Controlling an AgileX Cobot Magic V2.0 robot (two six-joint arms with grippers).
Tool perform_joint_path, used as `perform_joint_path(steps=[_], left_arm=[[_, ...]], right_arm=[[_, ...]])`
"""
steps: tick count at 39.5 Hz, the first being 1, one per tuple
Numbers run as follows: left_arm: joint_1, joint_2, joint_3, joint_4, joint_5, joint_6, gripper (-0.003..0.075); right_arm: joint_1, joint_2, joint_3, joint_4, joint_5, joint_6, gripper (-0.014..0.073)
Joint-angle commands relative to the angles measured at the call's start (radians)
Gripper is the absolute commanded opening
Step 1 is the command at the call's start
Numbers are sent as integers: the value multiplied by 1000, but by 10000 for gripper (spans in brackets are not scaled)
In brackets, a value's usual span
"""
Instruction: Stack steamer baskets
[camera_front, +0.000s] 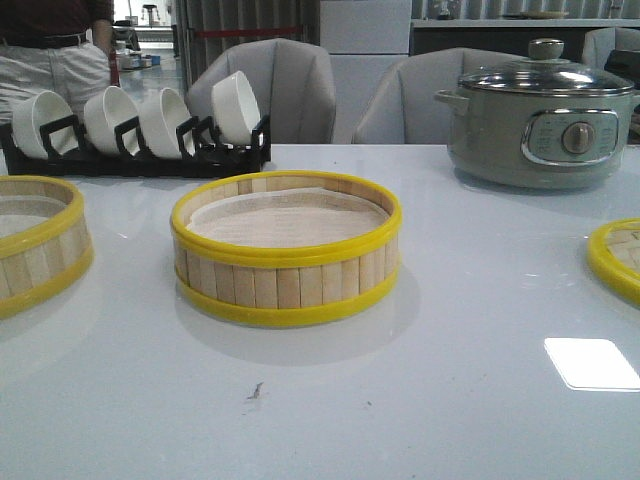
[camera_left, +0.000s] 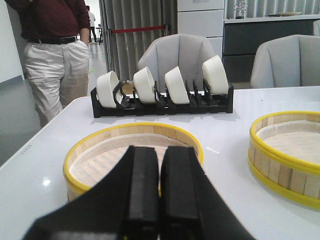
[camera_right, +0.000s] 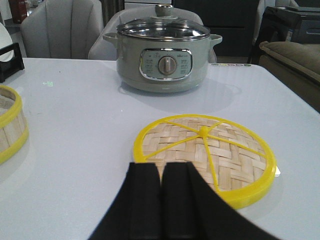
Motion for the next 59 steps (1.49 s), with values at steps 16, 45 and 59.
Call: perform_joint_path(steps=[16,45,59], left_arm=[[1,-14,-1,-1,-88,-6,85],[-10,171,-187,-57,-43,0,85],[-10,786,-911,-31,376,51,85]], right_arm=[[-2,-22,-15,0,-87,-2,32],[-2,-22,-15,0,-86,-2,32],[-2,-22,-15,0,-86,-2,32]])
